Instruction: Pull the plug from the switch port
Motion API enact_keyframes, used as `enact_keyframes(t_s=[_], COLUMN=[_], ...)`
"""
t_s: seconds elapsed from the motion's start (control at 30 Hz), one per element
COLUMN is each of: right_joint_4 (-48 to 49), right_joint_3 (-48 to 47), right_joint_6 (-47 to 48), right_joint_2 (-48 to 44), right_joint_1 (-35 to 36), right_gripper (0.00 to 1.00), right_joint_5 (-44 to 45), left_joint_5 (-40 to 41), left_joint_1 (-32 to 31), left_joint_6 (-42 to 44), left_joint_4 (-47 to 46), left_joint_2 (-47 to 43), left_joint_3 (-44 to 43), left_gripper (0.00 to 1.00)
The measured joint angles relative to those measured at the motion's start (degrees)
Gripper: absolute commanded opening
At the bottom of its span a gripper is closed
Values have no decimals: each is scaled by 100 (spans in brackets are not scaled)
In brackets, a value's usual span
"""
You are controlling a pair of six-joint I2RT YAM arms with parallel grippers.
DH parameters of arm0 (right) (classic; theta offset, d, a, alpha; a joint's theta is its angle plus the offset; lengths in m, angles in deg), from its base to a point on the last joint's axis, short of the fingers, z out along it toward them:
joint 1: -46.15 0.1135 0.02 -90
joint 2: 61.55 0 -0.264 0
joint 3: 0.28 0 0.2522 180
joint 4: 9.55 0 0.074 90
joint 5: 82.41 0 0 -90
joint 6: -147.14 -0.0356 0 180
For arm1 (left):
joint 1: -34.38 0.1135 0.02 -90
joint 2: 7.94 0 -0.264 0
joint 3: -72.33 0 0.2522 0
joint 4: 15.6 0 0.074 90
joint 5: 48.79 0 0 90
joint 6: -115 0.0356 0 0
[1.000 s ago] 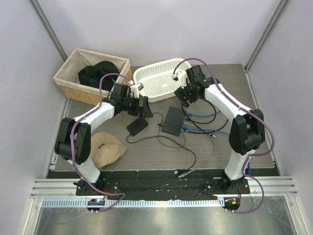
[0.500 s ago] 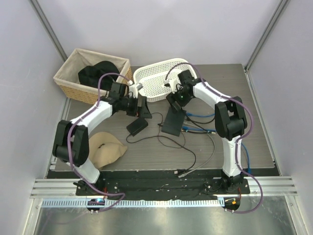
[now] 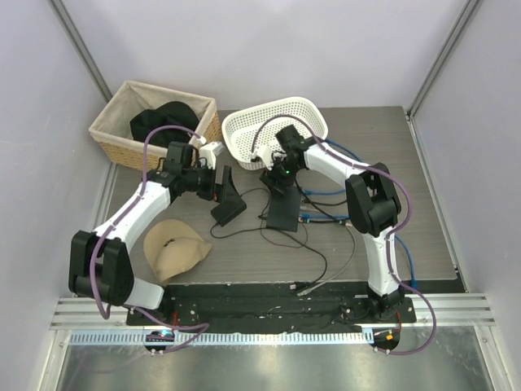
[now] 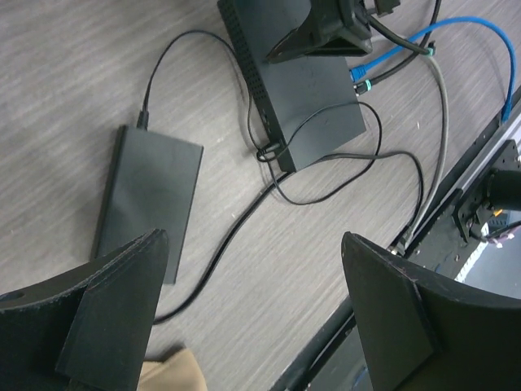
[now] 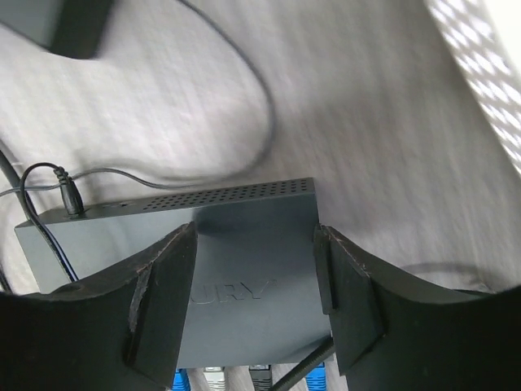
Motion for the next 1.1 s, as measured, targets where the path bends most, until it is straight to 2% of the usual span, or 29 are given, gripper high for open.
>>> enact_keyframes(t_s=[0.23, 0.37, 0.47, 0.57, 0.67, 0.73, 0.87, 0.97, 1.03, 1.1], right_joint_4=[-98, -74, 44, 136, 317, 428, 549, 516, 466, 411], right_joint_3=[17, 66, 234, 376, 404, 424, 476, 608, 691, 758], right_joint_6=[149, -22, -363, -719, -988, -1121, -1338, -1414, -1410, -1377], right_joint_2=[-20, -90, -339, -881, -1456, -1731, -1816, -1742, -1725, -1733], right_joint_1=[389, 492, 461, 398, 295, 225, 63, -22, -68, -74], right_gripper=[67, 71, 73, 74, 73, 73, 73, 73, 73, 73], right_joint_5=[-188, -122, -28, 59, 184, 262, 348, 422, 483, 514], left_joint_5=[74, 90, 35, -57, 9, 122, 479, 1272, 1860, 2277], left_joint_1=[2, 4, 24, 33, -50, -267, -763, -813, -533, 31], left_joint_6=[96, 529, 1714, 3453, 4883, 5515, 6223, 6616, 6885, 7125], left_joint_4=[227, 651, 1587, 2929, 3943, 4345, 4819, 4839, 4791, 4763], left_joint_2=[-605, -802, -855, -907, -1027, -1152, -1200, -1174, -1182, -1220], left_joint_3=[297, 358, 201, -59, 11, 225, 621, 1005, 1331, 1506], left_gripper=[92, 88, 80, 69, 65, 61, 51, 50, 50, 55])
